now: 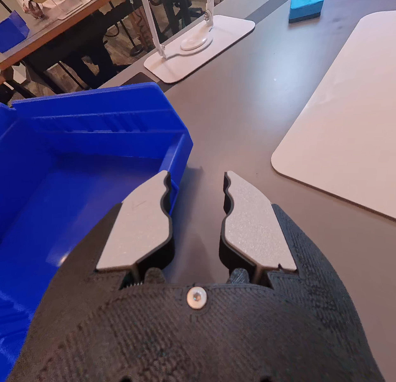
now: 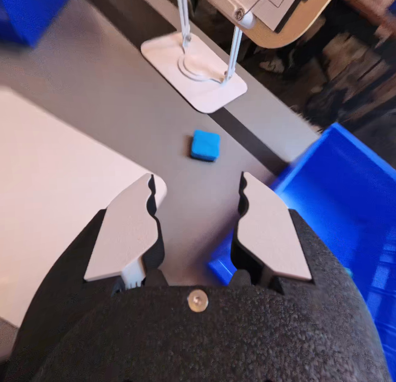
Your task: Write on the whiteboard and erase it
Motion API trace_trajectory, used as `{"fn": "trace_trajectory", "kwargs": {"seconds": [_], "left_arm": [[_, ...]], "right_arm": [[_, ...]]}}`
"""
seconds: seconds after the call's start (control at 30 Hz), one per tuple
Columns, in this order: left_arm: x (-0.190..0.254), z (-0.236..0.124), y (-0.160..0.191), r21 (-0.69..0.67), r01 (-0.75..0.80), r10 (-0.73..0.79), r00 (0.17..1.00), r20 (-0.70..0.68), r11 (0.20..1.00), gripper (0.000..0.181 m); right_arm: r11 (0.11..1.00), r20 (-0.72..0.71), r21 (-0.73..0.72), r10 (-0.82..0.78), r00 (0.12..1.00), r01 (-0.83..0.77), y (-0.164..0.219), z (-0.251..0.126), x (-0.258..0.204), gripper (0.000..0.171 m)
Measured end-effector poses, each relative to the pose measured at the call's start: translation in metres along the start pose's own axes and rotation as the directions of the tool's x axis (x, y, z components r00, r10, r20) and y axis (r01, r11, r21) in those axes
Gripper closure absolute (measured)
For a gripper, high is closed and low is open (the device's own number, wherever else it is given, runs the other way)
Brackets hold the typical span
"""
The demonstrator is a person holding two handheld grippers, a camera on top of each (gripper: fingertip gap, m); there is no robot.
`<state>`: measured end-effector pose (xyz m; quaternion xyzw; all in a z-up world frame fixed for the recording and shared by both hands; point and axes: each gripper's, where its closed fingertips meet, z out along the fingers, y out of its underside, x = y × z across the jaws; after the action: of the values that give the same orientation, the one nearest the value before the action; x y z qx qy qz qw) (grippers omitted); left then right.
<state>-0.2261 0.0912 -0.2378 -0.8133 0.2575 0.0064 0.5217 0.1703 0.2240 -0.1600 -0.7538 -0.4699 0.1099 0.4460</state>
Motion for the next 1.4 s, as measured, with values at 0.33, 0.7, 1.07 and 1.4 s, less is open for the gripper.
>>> {"fn": "trace_trajectory", "kwargs": {"seconds": [0.33,0.7,1.07,1.4], "left_arm": [[0.012,0.0,0.003,0.009,0.009,-0.008,0.999,-0.042,1.0,0.135],[0.016,-0.012,-0.006,0.055,-0.01,0.014,0.997,-0.075,0.998,0.137],[0.019,-0.017,-0.01,0.059,-0.012,0.017,0.997,-0.082,0.998,0.137],[0.017,-0.012,-0.004,0.033,-0.033,0.035,0.997,-0.067,0.999,0.135]], "right_arm": [[0.905,-0.169,-0.304,0.257,0.952,-0.298,0.026,0.173,0.021,0.093],[0.903,-0.407,0.153,0.428,0.807,-0.402,-0.027,0.027,0.119,0.119],[0.884,-0.313,0.286,0.452,0.835,-0.371,0.033,-0.031,0.14,0.079],[0.978,-0.207,-0.203,0.001,0.978,-0.044,0.132,-0.028,0.1,0.089]]}}
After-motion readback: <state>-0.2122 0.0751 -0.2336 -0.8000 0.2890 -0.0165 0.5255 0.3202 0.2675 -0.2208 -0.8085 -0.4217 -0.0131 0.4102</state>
